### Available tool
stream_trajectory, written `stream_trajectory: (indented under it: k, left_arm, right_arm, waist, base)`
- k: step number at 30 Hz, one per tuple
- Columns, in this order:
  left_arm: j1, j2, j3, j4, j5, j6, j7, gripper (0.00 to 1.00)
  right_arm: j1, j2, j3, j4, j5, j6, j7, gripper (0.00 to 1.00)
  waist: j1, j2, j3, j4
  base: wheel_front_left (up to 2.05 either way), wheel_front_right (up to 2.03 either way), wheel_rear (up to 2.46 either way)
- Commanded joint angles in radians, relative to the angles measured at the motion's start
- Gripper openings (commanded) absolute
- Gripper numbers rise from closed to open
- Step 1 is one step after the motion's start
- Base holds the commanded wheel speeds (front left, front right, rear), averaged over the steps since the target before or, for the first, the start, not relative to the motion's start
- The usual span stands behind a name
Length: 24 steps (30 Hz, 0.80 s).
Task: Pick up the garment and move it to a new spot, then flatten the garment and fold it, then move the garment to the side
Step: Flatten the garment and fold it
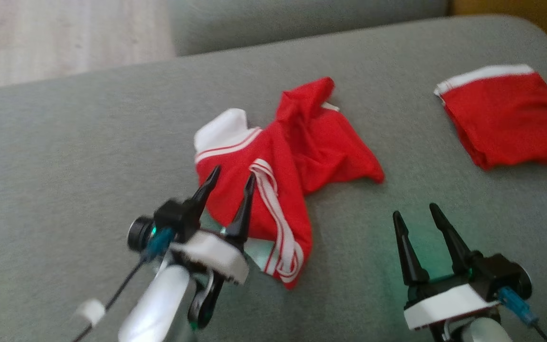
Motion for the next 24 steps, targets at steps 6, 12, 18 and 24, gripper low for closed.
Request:
stream_trajectory:
  k: [6,12,18,24]
  left_arm:
    - [-0.166,-0.004,-0.011,0.111,-0.070,0.041,0.109,1.00]
    - [-0.208,0.020,-0.001,0.189,-0.044,0.098,0.143,1.00]
    - [-0.224,0.049,-0.008,0.168,-0.032,0.089,0.119,0.00]
    - [-0.342,0.119,-0.035,0.081,0.001,0.009,0.146,0.00]
  right_arm:
    - [-0.063,-0.006,0.027,-0.036,0.001,-0.001,-0.011,1.00]
    - [-0.069,-0.005,0.023,-0.038,0.009,-0.001,-0.011,1.00]
    - [-0.066,-0.005,0.023,-0.038,0.029,-0.001,-0.011,1.00]
    - [-0.068,-0.005,0.036,-0.036,0.045,-0.001,-0.011,1.00]
  waist:
    - [-0.0002,0.0000,0.105,-0.128]
    - [-0.0002,0.0000,0.115,-0.163]
    - [-0.0002,0.0000,0.101,-0.183]
    - [-0.0002,0.0000,0.076,-0.198]
  base:
    - [0.00,0.00,0.00]
    - [0.00,0.00,0.00]
    - [0.00,0.00,0.00]
    - [0.00,0.00,0.00]
